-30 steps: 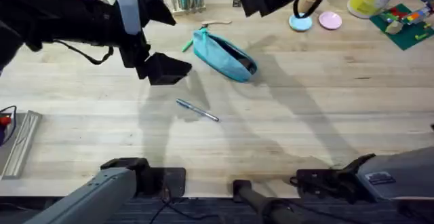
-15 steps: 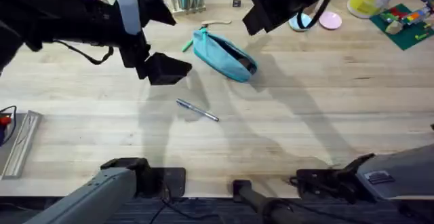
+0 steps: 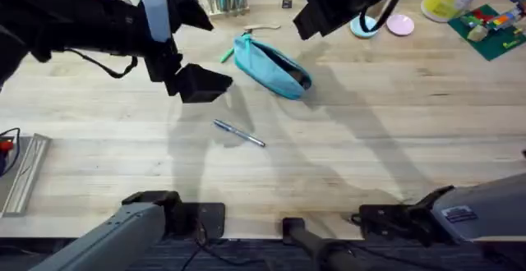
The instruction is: Unzip the bag, pick up the pens from the table one at a time and place them inside, then zip the bag closed.
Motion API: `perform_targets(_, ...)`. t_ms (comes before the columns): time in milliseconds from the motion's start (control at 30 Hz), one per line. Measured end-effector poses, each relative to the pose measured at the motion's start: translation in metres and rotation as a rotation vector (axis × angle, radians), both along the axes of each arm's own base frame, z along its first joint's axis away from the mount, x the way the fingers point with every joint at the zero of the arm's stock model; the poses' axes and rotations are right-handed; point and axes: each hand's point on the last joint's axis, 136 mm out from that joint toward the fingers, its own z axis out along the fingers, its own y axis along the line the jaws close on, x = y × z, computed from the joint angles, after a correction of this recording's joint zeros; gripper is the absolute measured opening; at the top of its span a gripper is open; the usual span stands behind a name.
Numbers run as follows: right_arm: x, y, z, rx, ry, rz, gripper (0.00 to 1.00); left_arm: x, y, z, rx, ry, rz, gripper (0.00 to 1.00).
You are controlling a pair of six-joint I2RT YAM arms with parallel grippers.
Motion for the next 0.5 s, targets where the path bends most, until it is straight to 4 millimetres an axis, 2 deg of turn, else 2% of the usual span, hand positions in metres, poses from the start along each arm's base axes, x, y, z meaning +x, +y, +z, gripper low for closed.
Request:
perform_targets(100,0.004,0.003,-0.008,-0.008,0.019,0.001,0.028,0.0,0.0,0.0,0.0,0.0,0.0,0.993)
perform_targets(300,0.01,0.01,-0.038,-0.031,0.087,0.008,0.03,0.0,0.0,0.0,0.0,0.0,0.0,0.993)
perform_targets(500,0.019,0.016,-0.04,-0.012,0.061,0.01,0.03,0.0,0.0,0.0,0.0,0.0,0.0,0.993)
